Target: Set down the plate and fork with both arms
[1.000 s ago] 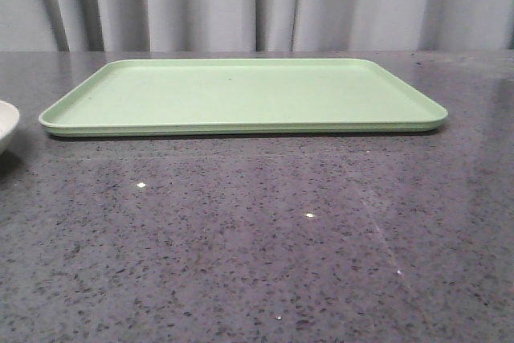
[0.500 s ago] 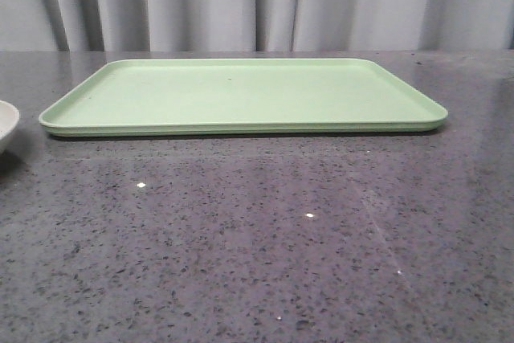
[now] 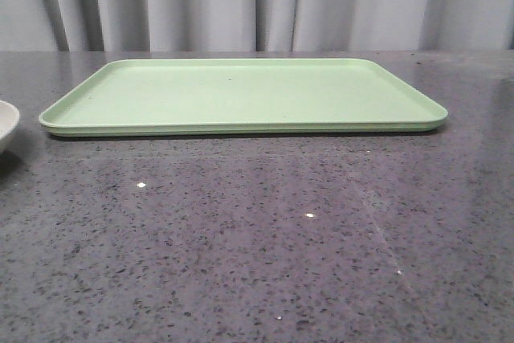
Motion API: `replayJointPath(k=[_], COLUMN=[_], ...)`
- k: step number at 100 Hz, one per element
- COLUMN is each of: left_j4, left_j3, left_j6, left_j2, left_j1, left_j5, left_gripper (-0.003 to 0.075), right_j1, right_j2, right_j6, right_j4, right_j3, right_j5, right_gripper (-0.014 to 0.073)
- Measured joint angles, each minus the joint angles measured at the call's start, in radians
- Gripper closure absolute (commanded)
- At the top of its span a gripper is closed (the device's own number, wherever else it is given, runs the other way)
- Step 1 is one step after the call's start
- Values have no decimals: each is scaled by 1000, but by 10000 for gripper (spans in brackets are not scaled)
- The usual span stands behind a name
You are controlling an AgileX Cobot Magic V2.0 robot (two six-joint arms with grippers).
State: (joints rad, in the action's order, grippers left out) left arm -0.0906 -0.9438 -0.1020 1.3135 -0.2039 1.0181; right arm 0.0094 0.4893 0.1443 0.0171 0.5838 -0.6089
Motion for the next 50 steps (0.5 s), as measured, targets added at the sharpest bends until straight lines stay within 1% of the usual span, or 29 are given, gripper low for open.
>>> replayJointPath(k=[30,50], left_j4=[6,28], left_j3=[0,-4], left_j6=[4,21], left_j2=[0,0], left_j1=[0,0], left_j5=[-4,-6], left_gripper=[737,741], right_j1=[0,0], right_j2=[0,0], right_j6=[0,0], right_j4=[0,0], right_j3=[0,0], right_j5=[0,0], right_gripper=[147,147])
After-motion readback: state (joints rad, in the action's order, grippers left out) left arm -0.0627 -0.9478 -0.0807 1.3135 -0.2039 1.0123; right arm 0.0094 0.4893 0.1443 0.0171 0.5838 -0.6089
